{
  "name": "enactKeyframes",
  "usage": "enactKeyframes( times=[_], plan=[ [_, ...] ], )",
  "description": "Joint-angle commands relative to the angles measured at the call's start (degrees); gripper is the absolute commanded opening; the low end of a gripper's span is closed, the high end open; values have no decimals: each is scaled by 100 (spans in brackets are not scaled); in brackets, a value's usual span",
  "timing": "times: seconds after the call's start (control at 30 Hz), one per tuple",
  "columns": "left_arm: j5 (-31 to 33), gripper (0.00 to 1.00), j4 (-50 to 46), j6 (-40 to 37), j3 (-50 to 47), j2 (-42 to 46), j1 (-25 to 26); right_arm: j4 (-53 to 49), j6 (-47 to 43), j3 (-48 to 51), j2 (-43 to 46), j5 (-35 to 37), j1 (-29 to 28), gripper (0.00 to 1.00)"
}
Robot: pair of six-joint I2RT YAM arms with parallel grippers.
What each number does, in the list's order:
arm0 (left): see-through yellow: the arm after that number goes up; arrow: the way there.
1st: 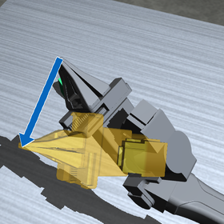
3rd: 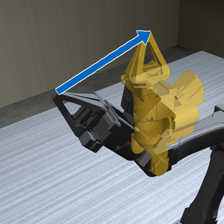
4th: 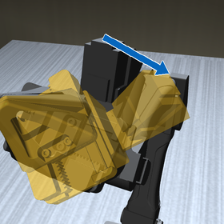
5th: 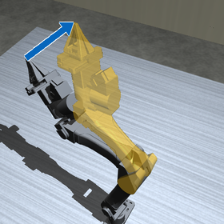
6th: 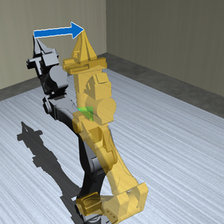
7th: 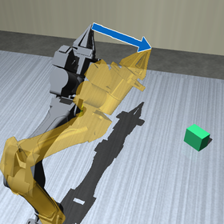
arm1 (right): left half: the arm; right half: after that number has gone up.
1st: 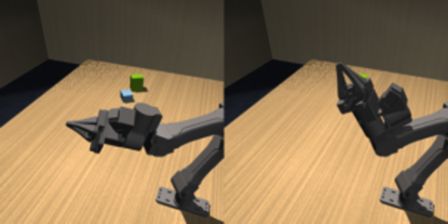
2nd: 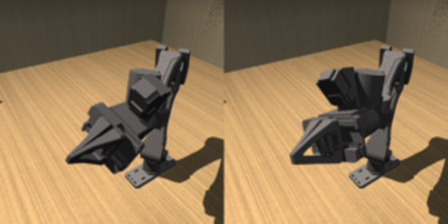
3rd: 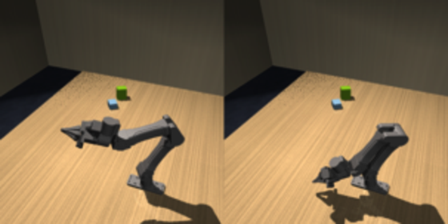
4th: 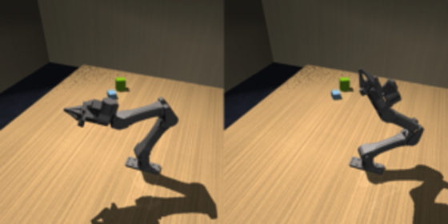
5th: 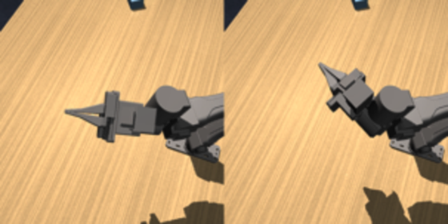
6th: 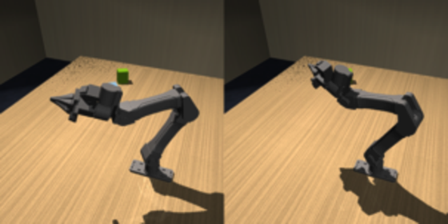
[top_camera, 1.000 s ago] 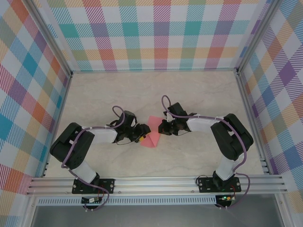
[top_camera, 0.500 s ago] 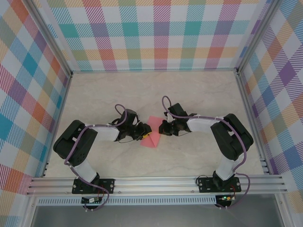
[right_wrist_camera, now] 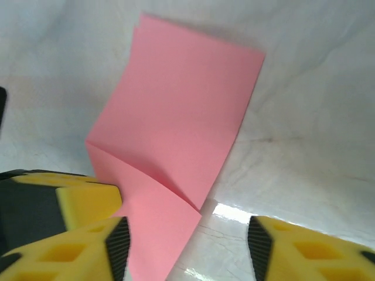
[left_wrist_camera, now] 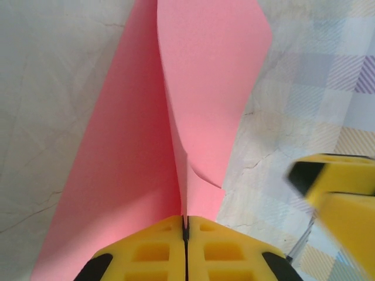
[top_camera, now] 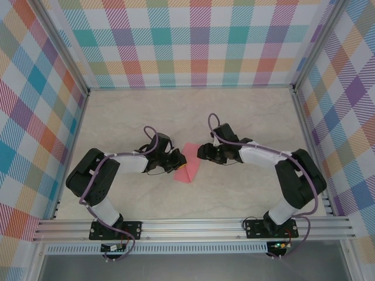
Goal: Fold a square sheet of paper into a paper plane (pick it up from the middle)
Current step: Turn over the paper at the center of the table.
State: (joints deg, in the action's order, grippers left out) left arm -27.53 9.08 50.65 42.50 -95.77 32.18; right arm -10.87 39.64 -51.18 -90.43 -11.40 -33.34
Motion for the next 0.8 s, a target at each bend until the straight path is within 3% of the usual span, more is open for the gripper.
enactKeyframes(
  times=[0.0,0.13,0.3,0.63,0.77],
  plan=[
    [304,6,-797,-550,380,422,42,-638,-186,-89,588,931,47,69],
    [981,6,-2279,-1269,942,884,77,-1018,-322,-112,1054,1629,74,84],
    [2570,7,-4219,-2236,1881,1450,242,-1174,-358,32,1501,2192,117,99],
    [4818,7,-5474,-2978,2885,1507,408,-1350,-202,136,1669,2475,186,100],
    [6304,8,-5878,-2814,3137,1051,614,-1492,-84,134,1643,2529,229,100]
  ],
)
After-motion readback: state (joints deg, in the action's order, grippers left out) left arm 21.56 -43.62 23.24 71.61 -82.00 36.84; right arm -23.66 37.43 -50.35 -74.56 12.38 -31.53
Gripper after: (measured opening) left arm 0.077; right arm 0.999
